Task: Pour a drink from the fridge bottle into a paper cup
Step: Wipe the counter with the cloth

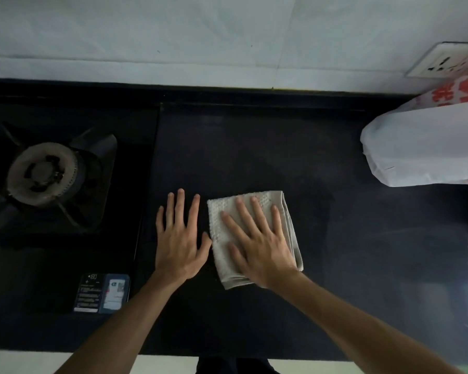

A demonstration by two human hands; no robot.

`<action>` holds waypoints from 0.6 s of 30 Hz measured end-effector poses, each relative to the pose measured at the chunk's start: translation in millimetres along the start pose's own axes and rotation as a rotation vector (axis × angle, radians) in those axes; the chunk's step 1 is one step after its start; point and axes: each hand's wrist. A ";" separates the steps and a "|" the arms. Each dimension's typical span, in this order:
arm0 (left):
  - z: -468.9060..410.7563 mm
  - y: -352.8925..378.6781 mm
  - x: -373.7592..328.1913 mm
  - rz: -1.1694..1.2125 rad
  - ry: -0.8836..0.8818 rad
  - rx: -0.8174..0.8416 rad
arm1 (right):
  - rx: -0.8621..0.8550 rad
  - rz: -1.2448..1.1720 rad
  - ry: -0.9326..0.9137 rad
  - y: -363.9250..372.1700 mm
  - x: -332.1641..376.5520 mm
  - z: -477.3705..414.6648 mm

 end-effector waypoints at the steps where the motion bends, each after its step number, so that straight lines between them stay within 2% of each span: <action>1: 0.3 0.0 -0.3 -0.002 -0.001 -0.002 | 0.020 0.000 -0.030 -0.2 -3.2 3.2; 5: -1.6 -1.7 -1.6 -0.015 -0.010 0.006 | -0.002 0.025 -0.043 -10.7 -28.7 -41.4; 8: -1.6 -2.2 -2.3 -0.013 -0.018 0.010 | -0.003 0.059 0.056 -25.9 -57.3 -90.6; 11: -2.4 -2.5 -2.3 -0.011 -0.014 0.009 | -0.022 0.062 0.126 -31.3 -72.0 -100.3; 14: -1.1 -1.7 -3.4 -0.013 -0.007 -0.001 | -0.077 0.013 0.169 -20.0 -70.2 -56.1; 18: 0.7 -0.4 -3.5 -0.005 0.000 -0.010 | -0.042 0.019 0.138 1.1 -57.7 57.7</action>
Point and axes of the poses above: each hand's wrist, its own z-axis away from the middle knuckle, its own y-axis out of the palm, x = y × z
